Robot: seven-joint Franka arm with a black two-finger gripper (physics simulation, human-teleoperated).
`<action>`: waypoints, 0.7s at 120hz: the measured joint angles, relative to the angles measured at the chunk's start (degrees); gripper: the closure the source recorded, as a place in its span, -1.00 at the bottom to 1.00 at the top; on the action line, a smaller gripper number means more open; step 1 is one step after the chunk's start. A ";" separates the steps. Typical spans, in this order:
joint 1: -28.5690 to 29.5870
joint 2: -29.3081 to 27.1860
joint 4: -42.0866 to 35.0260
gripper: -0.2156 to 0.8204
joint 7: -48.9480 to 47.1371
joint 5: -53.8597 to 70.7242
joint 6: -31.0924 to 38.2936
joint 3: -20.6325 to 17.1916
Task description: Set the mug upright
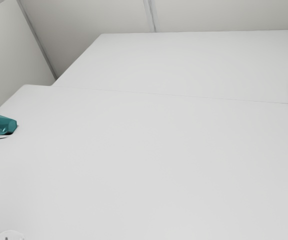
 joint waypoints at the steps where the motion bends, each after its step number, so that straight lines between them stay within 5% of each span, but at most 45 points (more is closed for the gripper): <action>1: 0.22 0.49 0.48 -0.58 0.50 -0.40 0.00 -0.05; 19: 1.96 7.44 8.05 -0.58 8.75 -7.09 0.39 -0.60; 53: 4.23 12.36 9.47 -0.58 20.44 -13.91 7.34 -8.51; 84: 4.83 15.77 12.05 -0.58 27.26 -15.96 12.10 -9.22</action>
